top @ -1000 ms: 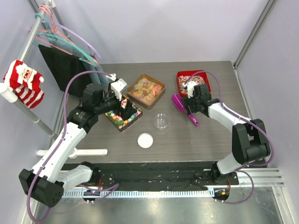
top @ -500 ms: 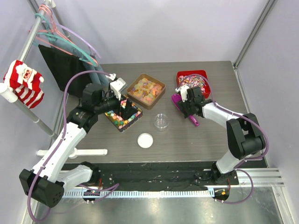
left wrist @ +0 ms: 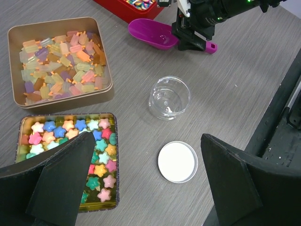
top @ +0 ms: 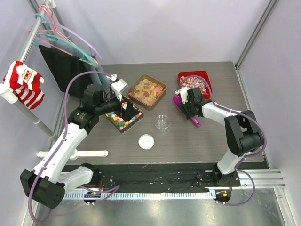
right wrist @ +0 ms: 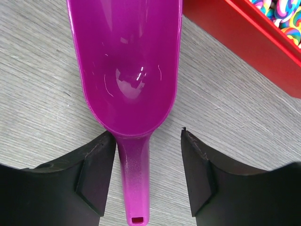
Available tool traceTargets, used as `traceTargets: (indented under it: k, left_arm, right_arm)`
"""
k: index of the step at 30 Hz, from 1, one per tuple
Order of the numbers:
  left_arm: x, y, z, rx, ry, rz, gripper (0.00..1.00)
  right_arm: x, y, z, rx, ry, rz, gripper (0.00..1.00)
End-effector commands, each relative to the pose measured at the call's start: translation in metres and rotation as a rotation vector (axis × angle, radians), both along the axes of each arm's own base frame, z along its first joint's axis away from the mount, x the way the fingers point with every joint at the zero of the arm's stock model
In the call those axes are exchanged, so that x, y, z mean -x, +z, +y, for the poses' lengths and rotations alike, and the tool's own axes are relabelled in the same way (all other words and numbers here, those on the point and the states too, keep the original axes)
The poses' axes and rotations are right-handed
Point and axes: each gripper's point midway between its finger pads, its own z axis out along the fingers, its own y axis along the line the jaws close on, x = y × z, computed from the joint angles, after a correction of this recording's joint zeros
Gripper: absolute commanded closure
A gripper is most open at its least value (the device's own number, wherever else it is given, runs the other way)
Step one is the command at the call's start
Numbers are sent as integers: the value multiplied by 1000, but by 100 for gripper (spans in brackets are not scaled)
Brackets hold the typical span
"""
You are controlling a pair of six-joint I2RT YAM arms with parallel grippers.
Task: Pack the candies
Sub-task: Pick up the spatula from the center of the board.
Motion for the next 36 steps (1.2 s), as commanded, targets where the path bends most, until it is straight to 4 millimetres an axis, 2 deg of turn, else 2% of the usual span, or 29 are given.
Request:
traceTargets:
  k: [1, 10, 13, 14, 16, 17, 19, 20, 21, 23, 26, 28, 30, 31, 33, 34, 36]
  left_arm:
    - [-4, 11, -4, 37, -15, -34, 0]
    - [-5, 9, -6, 45, -16, -22, 0]
    - [-5, 9, -6, 45, -18, -21, 0]
    - [-4, 8, -7, 47, -19, -15, 0]
    - [-4, 7, -6, 48, -19, -16, 0]
    - [-4, 8, -6, 51, -20, -19, 0]
    - [-4, 8, -6, 51, -22, -20, 0]
    - [-4, 7, -6, 52, -22, -17, 0]
    - [-2, 6, -7, 56, -28, -15, 0]
    - [-2, 5, -7, 66, -32, -7, 0]
    - [1, 6, -10, 87, -60, -5, 0]
    - [4, 7, -11, 114, -67, 23, 0]
    - [3, 10, -12, 136, -68, 30, 0]
    - [3, 10, -12, 143, -72, 34, 0]
    - [4, 13, -13, 171, -86, 47, 0]
    - [4, 13, -13, 178, -90, 54, 0]
    - [4, 13, -14, 201, -105, 70, 0]
  right_arm:
    - [-21, 20, 11, -22, 31, -73, 39]
    - [-24, 15, 21, -48, 62, -66, 50]
    - [-22, 12, 23, -47, 67, -63, 59]
    - [-22, 12, 23, -47, 67, -61, 68]
    - [-19, 11, 29, -77, 90, -50, 74]
    - [-19, 12, 30, -81, 91, -52, 82]
    - [-18, 15, 31, -89, 95, -55, 90]
    - [-18, 19, 31, -93, 96, -64, 98]
    - [-17, 22, 31, -91, 102, -66, 99]
    - [-16, 32, 31, -92, 111, -74, 99]
    - [-11, 57, 30, -93, 131, -107, 99]
    - [-4, 82, 30, -101, 157, -144, 99]
    - [6, 96, 31, -104, 189, -155, 99]
    - [13, 114, 37, -99, 226, -196, 99]
    - [28, 124, 40, -70, 270, -213, 99]
    - [38, 141, 48, -68, 310, -265, 99]
    - [48, 147, 52, -29, 357, -309, 99]
